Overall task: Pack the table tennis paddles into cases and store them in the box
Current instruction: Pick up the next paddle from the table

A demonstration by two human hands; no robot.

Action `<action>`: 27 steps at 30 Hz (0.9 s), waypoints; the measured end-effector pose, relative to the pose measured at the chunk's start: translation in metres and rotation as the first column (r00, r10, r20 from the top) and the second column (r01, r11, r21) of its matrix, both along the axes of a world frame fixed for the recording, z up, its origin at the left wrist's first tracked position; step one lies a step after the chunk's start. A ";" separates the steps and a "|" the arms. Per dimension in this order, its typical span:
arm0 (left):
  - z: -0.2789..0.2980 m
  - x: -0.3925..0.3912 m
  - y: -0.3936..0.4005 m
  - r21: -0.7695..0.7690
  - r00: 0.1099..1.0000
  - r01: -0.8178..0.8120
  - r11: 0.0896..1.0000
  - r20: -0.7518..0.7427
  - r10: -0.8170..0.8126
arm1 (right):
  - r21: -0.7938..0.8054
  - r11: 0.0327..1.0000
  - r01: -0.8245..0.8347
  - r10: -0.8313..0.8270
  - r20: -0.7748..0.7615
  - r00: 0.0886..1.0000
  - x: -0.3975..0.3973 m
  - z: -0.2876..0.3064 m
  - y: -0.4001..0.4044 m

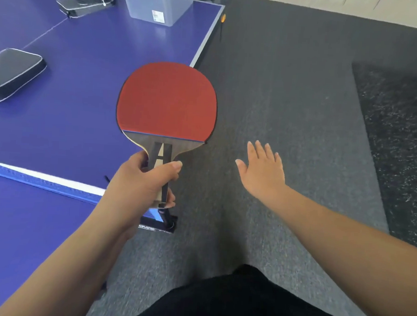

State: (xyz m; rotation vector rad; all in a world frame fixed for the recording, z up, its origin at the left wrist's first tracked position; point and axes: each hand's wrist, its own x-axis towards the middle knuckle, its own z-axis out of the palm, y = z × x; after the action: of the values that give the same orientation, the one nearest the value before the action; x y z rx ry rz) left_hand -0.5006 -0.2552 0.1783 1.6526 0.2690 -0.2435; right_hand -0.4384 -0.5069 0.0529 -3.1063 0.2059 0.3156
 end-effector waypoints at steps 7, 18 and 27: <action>-0.016 0.083 -0.027 -0.016 0.991 -0.129 0.991 -0.040 0.128 | 0.001 0.993 -0.118 0.118 -0.030 0.993 0.112 -0.009 -0.013; -0.009 0.201 -0.061 -0.049 0.874 -0.483 0.874 -0.084 0.478 | -0.032 0.887 -0.461 0.461 0.003 0.887 0.311 0.002 0.001; -0.013 0.264 -0.006 -0.024 0.751 -0.655 0.755 -0.136 0.646 | 0.026 0.753 -0.658 0.657 0.026 0.753 0.402 -0.002 0.116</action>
State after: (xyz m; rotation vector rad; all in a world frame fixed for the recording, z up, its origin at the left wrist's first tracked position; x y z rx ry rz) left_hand -0.2369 -0.2614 0.1649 1.3776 0.9028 0.1848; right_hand -0.0364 -0.3905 0.0505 -3.0179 -0.9141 0.2850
